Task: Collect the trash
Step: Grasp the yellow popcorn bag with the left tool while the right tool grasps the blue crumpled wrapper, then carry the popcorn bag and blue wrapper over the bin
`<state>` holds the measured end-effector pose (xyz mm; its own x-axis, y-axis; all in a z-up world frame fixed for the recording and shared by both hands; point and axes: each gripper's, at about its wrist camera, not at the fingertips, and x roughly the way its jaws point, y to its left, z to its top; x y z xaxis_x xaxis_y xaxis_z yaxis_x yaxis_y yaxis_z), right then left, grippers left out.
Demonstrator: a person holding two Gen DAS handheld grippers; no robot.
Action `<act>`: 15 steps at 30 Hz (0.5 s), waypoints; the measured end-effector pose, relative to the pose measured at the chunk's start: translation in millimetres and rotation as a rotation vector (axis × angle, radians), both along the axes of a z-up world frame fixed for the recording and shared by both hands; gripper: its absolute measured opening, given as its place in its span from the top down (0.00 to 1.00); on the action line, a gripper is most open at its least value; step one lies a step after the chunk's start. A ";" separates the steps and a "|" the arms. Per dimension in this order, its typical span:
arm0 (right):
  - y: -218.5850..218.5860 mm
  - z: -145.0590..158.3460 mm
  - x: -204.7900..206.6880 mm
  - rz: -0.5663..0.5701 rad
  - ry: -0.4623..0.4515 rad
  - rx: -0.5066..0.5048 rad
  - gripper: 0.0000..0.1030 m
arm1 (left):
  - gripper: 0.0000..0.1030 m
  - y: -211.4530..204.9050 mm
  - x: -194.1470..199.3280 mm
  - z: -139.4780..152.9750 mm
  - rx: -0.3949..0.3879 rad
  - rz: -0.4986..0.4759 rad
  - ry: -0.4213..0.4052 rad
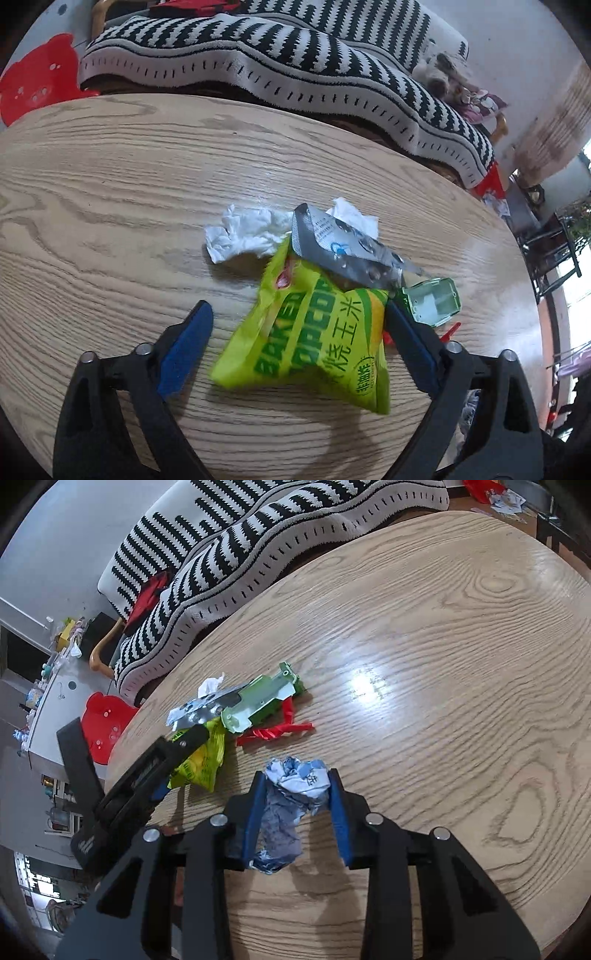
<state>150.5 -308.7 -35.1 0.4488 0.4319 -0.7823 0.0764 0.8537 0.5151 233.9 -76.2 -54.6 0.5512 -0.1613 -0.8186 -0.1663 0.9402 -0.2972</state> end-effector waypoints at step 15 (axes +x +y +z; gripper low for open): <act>-2.8 13.7 -19.8 0.021 -0.034 -0.029 0.67 | 0.62 0.3 -40.1 34.1 0.032 -0.151 0.034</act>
